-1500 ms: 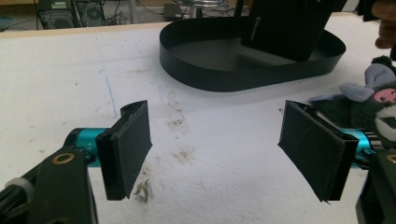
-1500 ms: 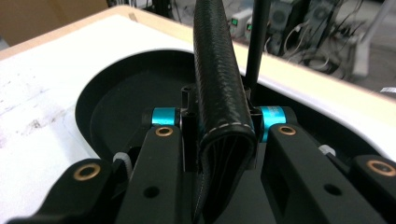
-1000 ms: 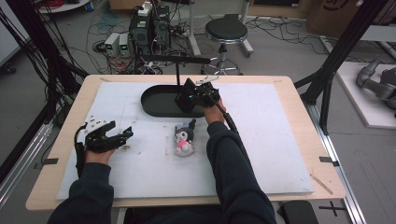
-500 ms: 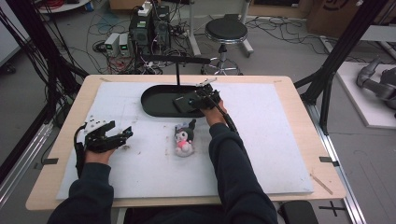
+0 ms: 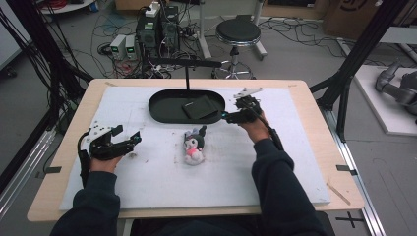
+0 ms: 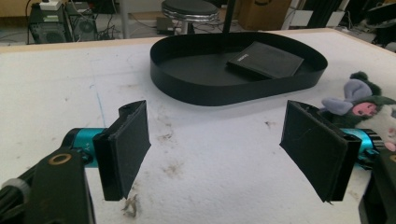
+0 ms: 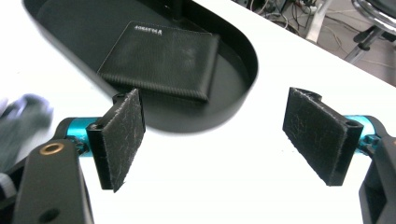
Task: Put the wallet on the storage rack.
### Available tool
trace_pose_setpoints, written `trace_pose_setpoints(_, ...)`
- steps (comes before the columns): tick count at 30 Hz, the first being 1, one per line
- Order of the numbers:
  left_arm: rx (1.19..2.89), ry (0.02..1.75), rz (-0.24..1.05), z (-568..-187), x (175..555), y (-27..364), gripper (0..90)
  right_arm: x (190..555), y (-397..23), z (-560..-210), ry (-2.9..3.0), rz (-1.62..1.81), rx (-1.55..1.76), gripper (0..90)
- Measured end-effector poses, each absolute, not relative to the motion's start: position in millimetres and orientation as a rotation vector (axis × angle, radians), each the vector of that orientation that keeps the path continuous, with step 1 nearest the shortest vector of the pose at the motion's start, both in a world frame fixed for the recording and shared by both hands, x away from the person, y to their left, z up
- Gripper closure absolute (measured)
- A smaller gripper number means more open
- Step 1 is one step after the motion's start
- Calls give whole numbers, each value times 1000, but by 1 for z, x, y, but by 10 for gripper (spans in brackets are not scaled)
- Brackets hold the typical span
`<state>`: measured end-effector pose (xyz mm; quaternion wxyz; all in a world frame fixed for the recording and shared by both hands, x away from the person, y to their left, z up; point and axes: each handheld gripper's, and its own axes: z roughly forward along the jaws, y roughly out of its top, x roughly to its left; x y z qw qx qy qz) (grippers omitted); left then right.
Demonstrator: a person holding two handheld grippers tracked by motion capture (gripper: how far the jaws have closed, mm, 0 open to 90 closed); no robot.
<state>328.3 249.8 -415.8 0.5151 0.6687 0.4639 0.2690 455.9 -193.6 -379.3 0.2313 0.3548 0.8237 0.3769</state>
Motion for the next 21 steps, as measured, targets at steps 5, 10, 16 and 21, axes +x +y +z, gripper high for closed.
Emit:
trace_pose_setpoints(5, 1614, 1095, 640, -413, 326, 243, 263, 420, -251, -372, 2201, 1117, 972, 213)
trace_pose_setpoints(10, 1606, 1104, 645, -412, 324, 238, 263, 390, -286, -382, 2173, 1079, 961, 212)
trace_pose_setpoints(16, 1588, 1113, 668, -410, 324, 236, 263, 377, -310, -392, 2132, 1054, 1016, 212)
trace_pose_setpoints(21, 1591, 1112, 662, -410, 324, 237, 263, 376, -314, -391, 2106, 1059, 1038, 212)
